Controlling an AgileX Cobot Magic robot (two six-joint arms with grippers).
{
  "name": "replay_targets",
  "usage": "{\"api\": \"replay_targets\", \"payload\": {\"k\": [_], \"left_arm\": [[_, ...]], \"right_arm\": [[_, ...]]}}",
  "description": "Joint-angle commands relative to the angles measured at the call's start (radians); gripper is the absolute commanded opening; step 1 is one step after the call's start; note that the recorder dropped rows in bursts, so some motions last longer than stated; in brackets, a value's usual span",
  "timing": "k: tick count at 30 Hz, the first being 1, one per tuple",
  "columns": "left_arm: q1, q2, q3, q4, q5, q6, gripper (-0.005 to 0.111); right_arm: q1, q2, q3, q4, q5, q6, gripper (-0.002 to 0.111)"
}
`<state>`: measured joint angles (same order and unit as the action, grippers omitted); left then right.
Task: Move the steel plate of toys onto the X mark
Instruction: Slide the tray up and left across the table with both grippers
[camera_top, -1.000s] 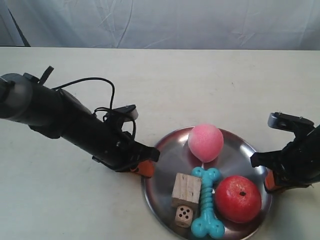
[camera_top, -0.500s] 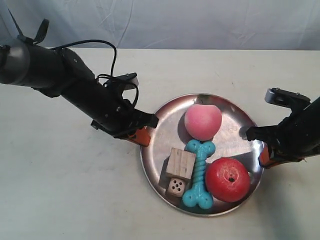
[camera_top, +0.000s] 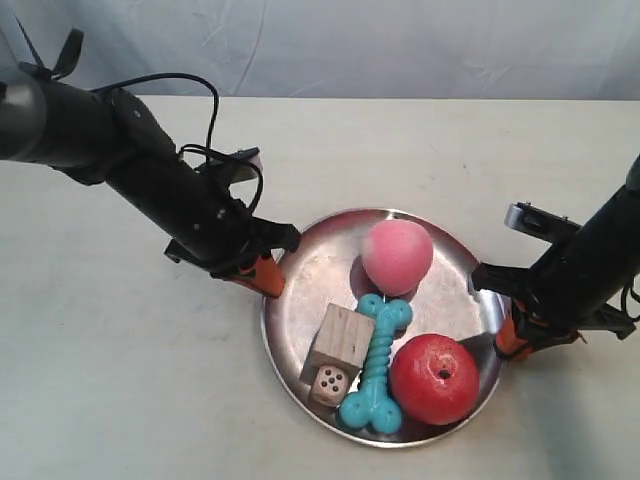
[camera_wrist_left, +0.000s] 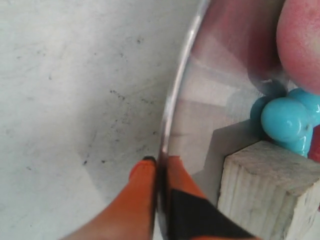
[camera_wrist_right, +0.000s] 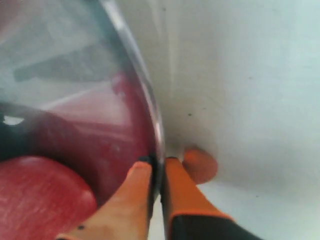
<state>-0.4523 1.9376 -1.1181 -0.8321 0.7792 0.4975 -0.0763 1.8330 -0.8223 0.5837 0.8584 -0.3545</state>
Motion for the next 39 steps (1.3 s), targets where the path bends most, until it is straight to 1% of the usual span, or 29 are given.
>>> {"api": "replay_targets", "payload": {"k": [1, 2, 5, 8, 10, 13, 17, 19, 21, 24, 27, 29, 32, 35, 39], "left_arm": [[0.061, -0.006, -0.040, -0.034, 0.092, -0.002, 0.000], [0.072, -0.006, -0.048, -0.034, 0.111, -0.006, 0.000], [0.076, -0.006, -0.050, -0.018, 0.118, -0.023, 0.000], [0.094, -0.006, -0.052, -0.011, 0.126, -0.026, 0.000], [0.132, -0.006, -0.070, -0.011, 0.153, -0.028, 0.000], [0.216, -0.006, -0.107, 0.016, 0.172, -0.069, 0.000], [0.303, -0.006, -0.133, 0.030, 0.190, -0.081, 0.000], [0.350, -0.006, -0.142, 0.065, 0.191, -0.102, 0.000], [0.394, -0.006, -0.144, 0.102, 0.173, -0.110, 0.000], [0.465, -0.006, -0.144, 0.112, 0.137, -0.119, 0.000], [0.514, -0.006, -0.144, 0.121, 0.084, -0.119, 0.000], [0.537, -0.006, -0.144, 0.143, 0.036, -0.119, 0.000], [0.552, 0.006, -0.144, 0.159, -0.021, -0.117, 0.000], [0.552, 0.047, -0.144, 0.163, -0.022, -0.091, 0.000], [0.552, 0.113, -0.144, 0.189, -0.020, -0.091, 0.000]], "right_arm": [[0.008, 0.025, -0.113, 0.053, 0.129, 0.017, -0.001], [0.008, 0.034, -0.158, 0.057, 0.170, 0.033, -0.001], [0.008, 0.052, -0.238, 0.054, 0.249, 0.058, -0.001], [0.008, 0.068, -0.297, 0.054, 0.288, 0.078, -0.001], [0.008, 0.075, -0.336, 0.051, 0.298, 0.089, -0.001], [0.023, 0.114, -0.403, 0.051, 0.323, 0.112, -0.001], [0.072, 0.170, -0.465, 0.051, 0.335, 0.131, -0.001], [0.105, 0.198, -0.494, 0.056, 0.327, 0.143, -0.001], [0.143, 0.228, -0.532, 0.060, 0.312, 0.150, -0.001], [0.195, 0.273, -0.592, 0.081, 0.285, 0.158, -0.001], [0.244, 0.325, -0.669, 0.083, 0.270, 0.181, -0.001], [0.278, 0.362, -0.716, 0.075, 0.259, 0.200, -0.001], [0.316, 0.414, -0.778, 0.075, 0.250, 0.221, -0.001], [0.346, 0.454, -0.818, 0.075, 0.209, 0.225, -0.001], [0.368, 0.463, -0.827, 0.068, 0.145, 0.225, -0.001]]}}
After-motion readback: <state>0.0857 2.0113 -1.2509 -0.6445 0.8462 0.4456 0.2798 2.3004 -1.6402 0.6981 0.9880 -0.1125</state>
